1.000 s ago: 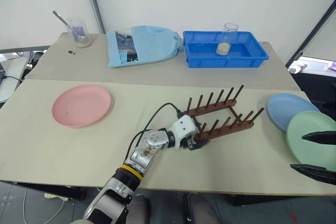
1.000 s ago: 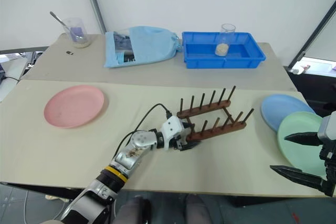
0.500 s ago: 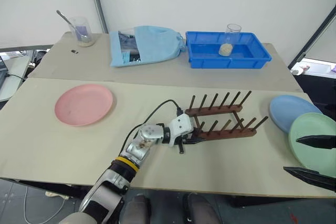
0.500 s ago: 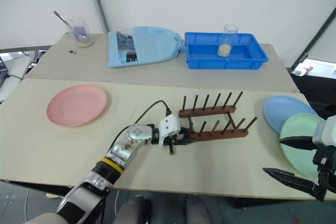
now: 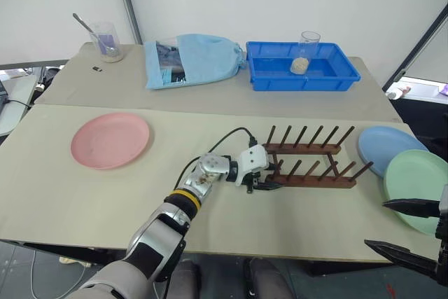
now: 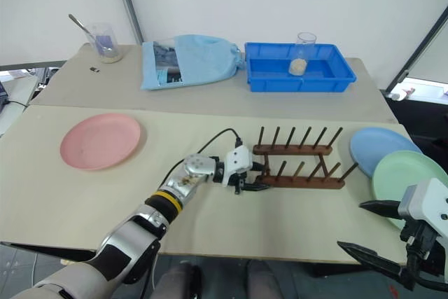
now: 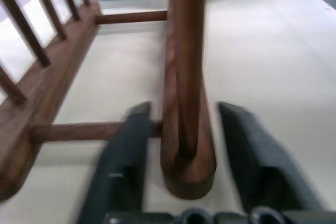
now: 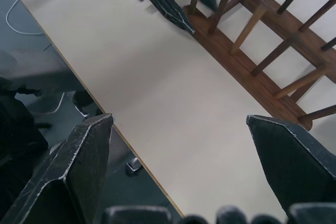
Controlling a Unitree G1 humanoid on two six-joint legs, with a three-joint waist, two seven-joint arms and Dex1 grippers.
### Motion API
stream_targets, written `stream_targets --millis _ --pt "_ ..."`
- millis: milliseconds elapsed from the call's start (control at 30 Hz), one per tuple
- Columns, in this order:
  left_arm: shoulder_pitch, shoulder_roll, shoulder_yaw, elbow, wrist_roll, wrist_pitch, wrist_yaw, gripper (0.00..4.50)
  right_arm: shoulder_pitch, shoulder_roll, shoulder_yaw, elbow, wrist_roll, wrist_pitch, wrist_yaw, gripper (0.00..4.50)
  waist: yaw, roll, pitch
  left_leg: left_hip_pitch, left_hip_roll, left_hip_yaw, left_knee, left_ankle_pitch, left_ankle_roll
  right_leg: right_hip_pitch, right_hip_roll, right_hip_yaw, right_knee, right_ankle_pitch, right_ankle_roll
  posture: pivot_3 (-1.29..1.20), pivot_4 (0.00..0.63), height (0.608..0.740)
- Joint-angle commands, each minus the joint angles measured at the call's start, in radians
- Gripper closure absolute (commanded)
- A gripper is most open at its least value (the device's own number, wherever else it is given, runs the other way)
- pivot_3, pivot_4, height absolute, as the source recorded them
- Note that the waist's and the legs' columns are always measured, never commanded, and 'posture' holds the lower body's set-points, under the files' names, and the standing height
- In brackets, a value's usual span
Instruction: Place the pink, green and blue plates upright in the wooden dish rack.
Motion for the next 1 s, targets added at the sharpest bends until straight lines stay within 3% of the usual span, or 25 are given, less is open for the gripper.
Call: stream_targets --millis 33,233,300,333,367,467,600,733,1000 --pt "0.025 0.044 0.022 -0.116 -0.006 -0.001 -0.031 0.37 0.002 -0.006 0.030 0.013 -0.007 -0.037 -0.025 0.00 -0.001 0.000 0.000 0.000 0.000 0.000 0.000 0.000 0.000 0.000 0.000 0.000 0.000 0.000 0.000 0.00 0.150 0.696" --pt "0.187 0.242 0.052 -0.520 -0.100 0.233 -0.137 0.37 -0.028 -0.056 0.239 0.102 -0.156 -0.136 -0.127 0.00 -0.017 0.001 0.000 0.001 0.001 0.000 0.000 0.000 0.000 0.000 0.000 0.000 0.001 0.000 -0.001 0.00 0.150 0.696" --pt "0.261 0.308 0.028 -0.694 -0.153 0.348 -0.193 0.91 -0.063 -0.077 0.338 0.160 -0.209 -0.197 -0.153 0.00 -0.022 0.001 -0.001 0.002 0.002 0.001 0.000 0.000 0.000 0.000 0.000 0.000 0.002 -0.001 -0.001 0.00 0.150 0.696" --pt "0.295 0.331 0.006 -0.766 -0.160 0.388 -0.204 0.98 -0.088 -0.089 0.399 0.194 -0.240 -0.228 -0.171 0.26 -0.014 0.003 -0.001 0.002 0.002 0.001 0.000 0.000 0.000 0.000 0.000 0.000 0.002 -0.001 -0.002 0.00 0.150 0.696" --pt "0.321 0.334 -0.013 -0.812 -0.149 0.417 -0.191 1.53 -0.117 -0.102 0.468 0.234 -0.279 -0.262 -0.194 0.52 -0.017 0.004 -0.002 0.003 0.001 0.001 0.000 0.000 0.000 0.000 -0.001 0.000 0.003 -0.001 -0.001 0.00 0.150 0.696" --pt "0.356 0.297 -0.057 -0.875 -0.090 0.475 -0.086 2.63 -0.214 -0.115 0.642 0.345 -0.378 -0.345 -0.255 1.58 -0.013 0.003 -0.002 0.007 0.001 0.001 0.000 0.000 0.000 0.006 -0.001 0.000 0.001 -0.002 0.000 0.00 0.150 0.696" --pt "0.357 0.214 -0.122 -0.847 0.021 0.483 0.066 4.48 -0.379 -0.092 0.831 0.475 -0.471 -0.392 -0.333 2.88 -0.011 0.003 -0.002 0.006 0.000 0.001 0.000 0.000 0.000 0.007 -0.001 0.001 -0.002 -0.002 0.000 0.00 0.150 0.696" --pt "0.339 0.143 -0.161 -0.760 0.115 0.449 0.196 4.50 -0.504 -0.060 0.950 0.586 -0.535 -0.425 -0.382 4.29 -0.013 0.004 -0.002 0.005 0.000 -0.001 0.000 0.000 0.000 0.007 0.001 0.001 -0.002 -0.002 0.000 0.00 0.150 0.696" --pt "0.282 0.072 -0.138 -0.641 0.172 0.427 0.345 4.50 -0.621 -0.015 1.016 0.721 -0.589 -0.480 -0.428 4.40 -0.015 0.005 -0.002 0.005 0.000 -0.002 0.000 0.000 0.001 0.007 0.001 0.001 -0.002 -0.001 0.001 0.00 0.150 0.696"
